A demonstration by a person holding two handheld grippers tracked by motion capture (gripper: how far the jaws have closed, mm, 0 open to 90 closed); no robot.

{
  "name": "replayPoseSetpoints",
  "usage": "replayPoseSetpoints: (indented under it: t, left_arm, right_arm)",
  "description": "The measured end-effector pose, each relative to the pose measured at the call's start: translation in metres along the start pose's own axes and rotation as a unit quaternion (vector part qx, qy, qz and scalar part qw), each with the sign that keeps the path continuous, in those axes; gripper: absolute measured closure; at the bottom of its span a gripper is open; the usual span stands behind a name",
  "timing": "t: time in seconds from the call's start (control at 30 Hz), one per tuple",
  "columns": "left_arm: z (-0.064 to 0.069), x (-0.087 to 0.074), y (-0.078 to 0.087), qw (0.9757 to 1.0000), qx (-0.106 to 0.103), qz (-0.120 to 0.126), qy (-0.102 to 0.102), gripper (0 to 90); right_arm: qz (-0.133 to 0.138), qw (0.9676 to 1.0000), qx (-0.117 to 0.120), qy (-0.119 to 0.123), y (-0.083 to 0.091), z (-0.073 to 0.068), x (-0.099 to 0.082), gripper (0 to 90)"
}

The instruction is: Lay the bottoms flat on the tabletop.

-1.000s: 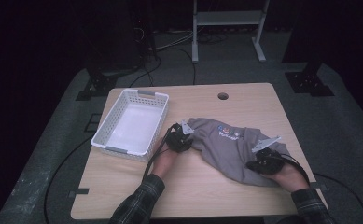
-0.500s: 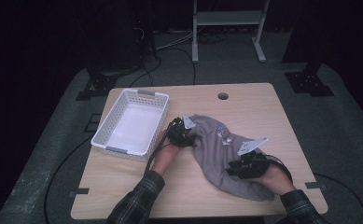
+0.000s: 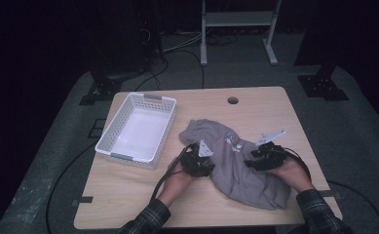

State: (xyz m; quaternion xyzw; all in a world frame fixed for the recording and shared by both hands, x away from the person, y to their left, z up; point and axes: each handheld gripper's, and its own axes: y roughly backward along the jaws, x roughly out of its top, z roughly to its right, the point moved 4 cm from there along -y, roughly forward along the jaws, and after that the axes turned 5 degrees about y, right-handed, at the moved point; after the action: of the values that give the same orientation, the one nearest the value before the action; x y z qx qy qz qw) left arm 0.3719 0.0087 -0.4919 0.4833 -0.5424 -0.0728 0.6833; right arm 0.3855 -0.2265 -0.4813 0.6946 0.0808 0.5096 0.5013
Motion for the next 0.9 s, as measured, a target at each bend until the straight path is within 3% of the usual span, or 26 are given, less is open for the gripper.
replayPoseSetpoints:
  t: [0.03,0.1,0.13,0.17,0.2,0.23,0.27,0.3,0.47,0.57,0.7,0.73,0.8,0.9]
  left_arm:
    - [0.000,-0.001,-0.003,1.0000,0.002,-0.005,-0.001,60.0]
    - [-0.004,-0.002,-0.006,0.9999,-0.005,0.003,0.013,63.0]
    - [-0.006,-0.001,-0.007,0.9999,-0.002,0.004,0.013,64.2]
    - [-0.013,0.002,-0.010,0.9999,0.009,0.003,0.013,67.1]
    - [-0.013,0.002,-0.010,0.9999,0.009,0.003,0.013,67.9]
    - [-0.021,0.005,-0.013,0.9996,0.024,0.001,0.014,68.9]
    - [-0.021,0.005,-0.013,0.9996,0.024,0.001,0.014,69.6]
    - [-0.029,0.009,-0.016,0.9992,0.035,-0.001,0.018,70.1]
    - [-0.043,0.017,-0.024,0.9984,0.054,-0.006,0.018,70.7]
    - [-0.053,0.024,-0.030,0.9977,0.066,-0.010,0.012,71.0]
    - [-0.059,0.029,-0.035,0.9972,0.074,-0.010,0.005,71.1]
    - [-0.060,0.031,-0.037,0.9969,0.077,-0.011,0.003,71.1]
    - [-0.063,0.036,-0.042,0.9965,0.082,-0.010,-0.002,71.6]
    - [-0.064,0.038,-0.044,0.9964,0.084,-0.008,-0.002,71.5]
  right_arm:
    - [-0.022,0.9997,-0.004,0.004,-0.006,0.003,-0.005,56.0]
    - [-0.027,0.9996,-0.003,0.005,-0.008,0.003,-0.006,57.4]
    - [-0.022,0.9998,0.000,0.000,-0.008,0.004,-0.007,63.2]
    - [-0.023,0.9997,0.004,0.000,-0.007,0.003,-0.008,69.5]
    - [-0.023,0.9997,0.004,0.000,-0.007,0.003,-0.008,69.5]
    - [-0.026,0.9996,0.009,-0.001,-0.005,0.001,-0.009,76.7]
    - [-0.026,0.9996,0.009,-0.001,-0.005,0.001,-0.009,76.7]
    - [-0.032,0.9994,0.013,0.004,-0.004,-0.002,-0.010,79.8]
    - [-0.040,0.9982,0.038,0.024,-0.002,-0.015,-0.011,80.4]
    - [-0.040,0.9950,0.080,0.044,-0.003,-0.036,-0.009,80.4]
    - [-0.039,0.9912,0.106,0.068,-0.007,-0.057,-0.003,80.4]
    - [-0.039,0.9912,0.106,0.068,-0.007,-0.057,-0.003,80.4]
    - [-0.037,0.9881,0.122,0.085,-0.012,-0.072,0.003,80.3]
    - [-0.034,0.9877,0.122,0.092,-0.014,-0.078,0.007,78.0]
